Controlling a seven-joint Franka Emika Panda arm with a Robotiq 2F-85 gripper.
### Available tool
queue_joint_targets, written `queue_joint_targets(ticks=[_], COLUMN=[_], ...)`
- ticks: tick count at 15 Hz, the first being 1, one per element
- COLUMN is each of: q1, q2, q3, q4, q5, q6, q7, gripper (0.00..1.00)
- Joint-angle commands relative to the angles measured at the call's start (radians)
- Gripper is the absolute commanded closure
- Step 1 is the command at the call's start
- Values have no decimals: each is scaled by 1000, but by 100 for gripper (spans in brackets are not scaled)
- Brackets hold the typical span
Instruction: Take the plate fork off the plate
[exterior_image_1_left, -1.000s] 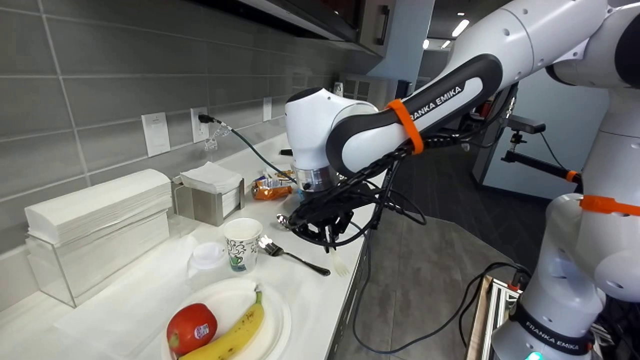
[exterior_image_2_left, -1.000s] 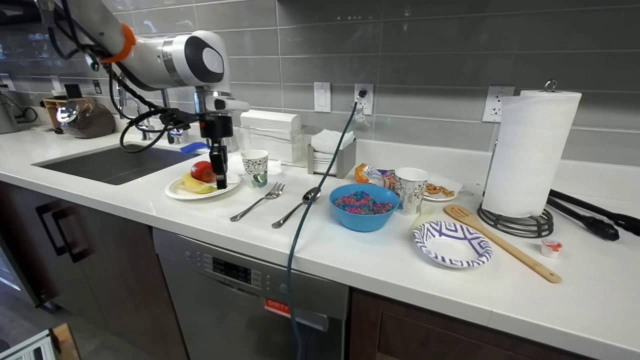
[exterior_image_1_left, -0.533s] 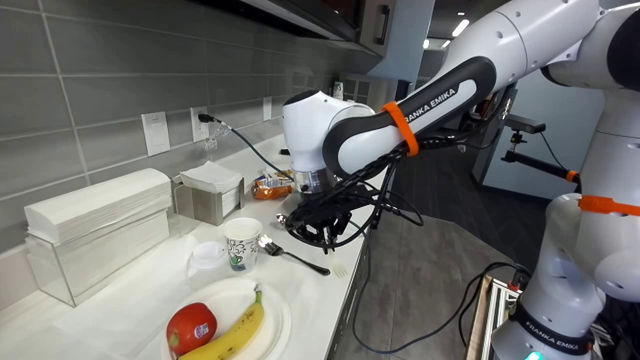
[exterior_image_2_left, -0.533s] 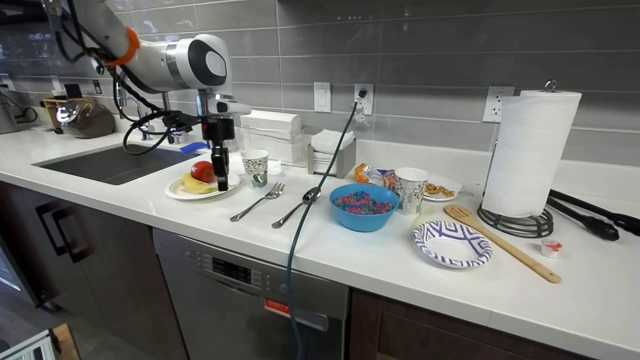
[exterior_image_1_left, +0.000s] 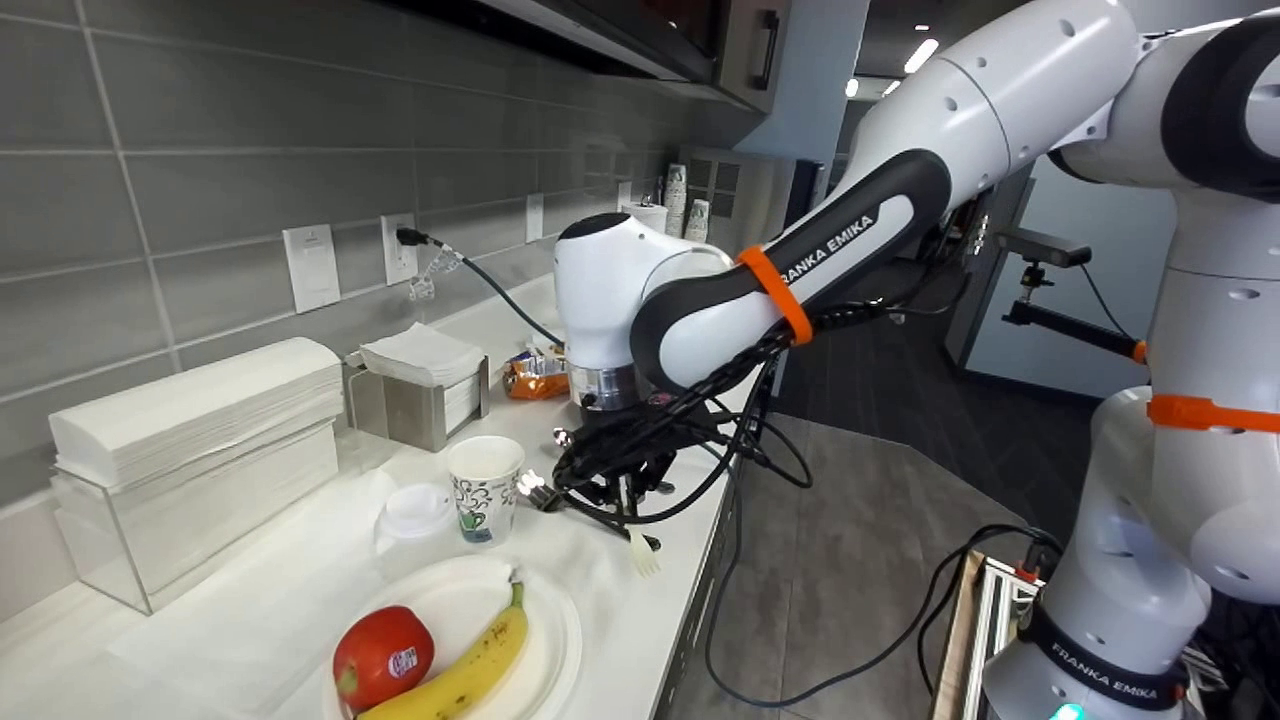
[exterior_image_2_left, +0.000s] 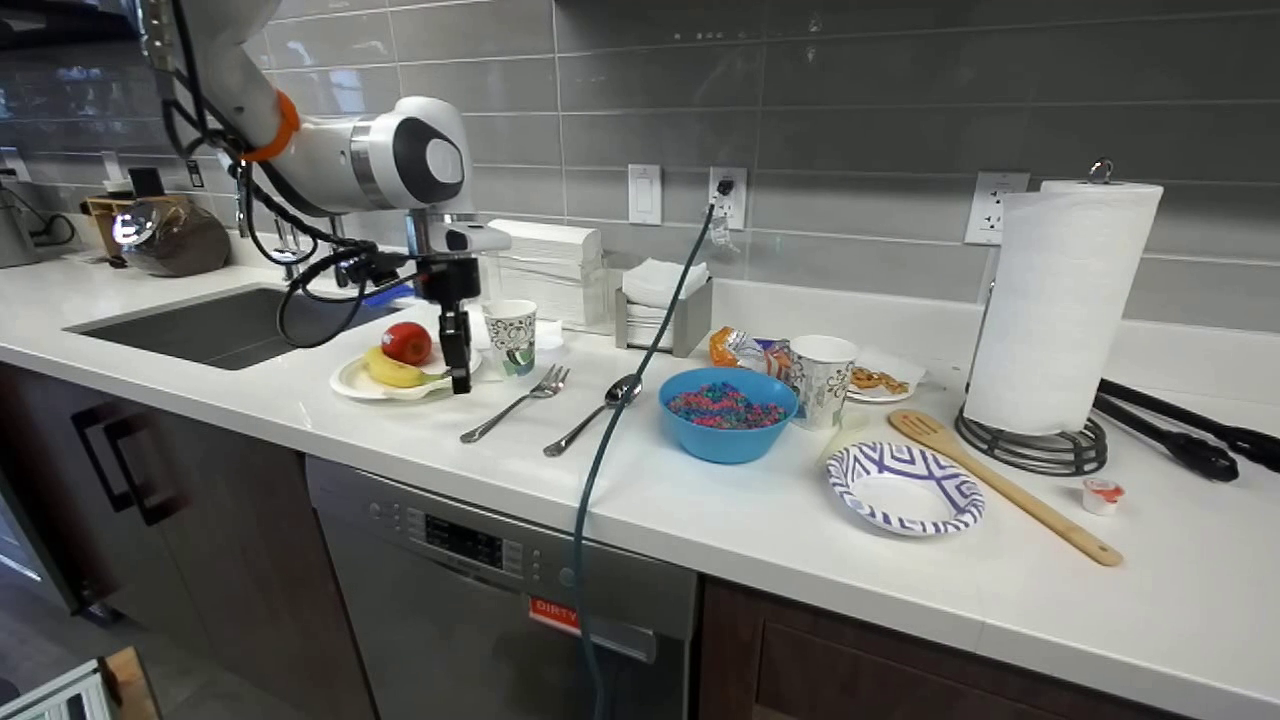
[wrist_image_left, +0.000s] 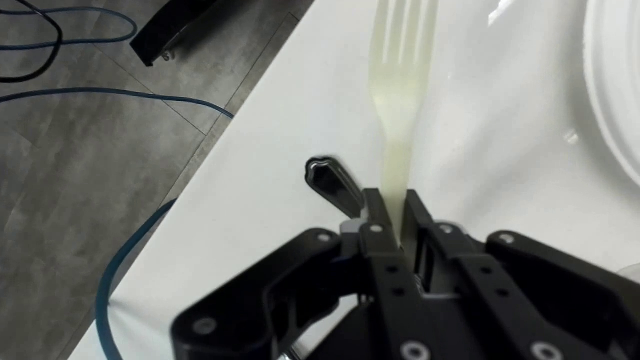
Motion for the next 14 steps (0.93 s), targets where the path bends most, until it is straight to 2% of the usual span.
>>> queue_joint_targets(ticks=[1,10,11,12,14], q1=[26,43,44,46,45], q2=[33,84,84,83,65], q3=[-17,-43,-47,-52,-53], q4=[1,-3,-4,-4,-8], q5=[-16,-36,-37,-46,-42], q6=[71,147,161,168,192], q7=[4,-9,-6,-2,-15], gripper=[97,97,63,62,49])
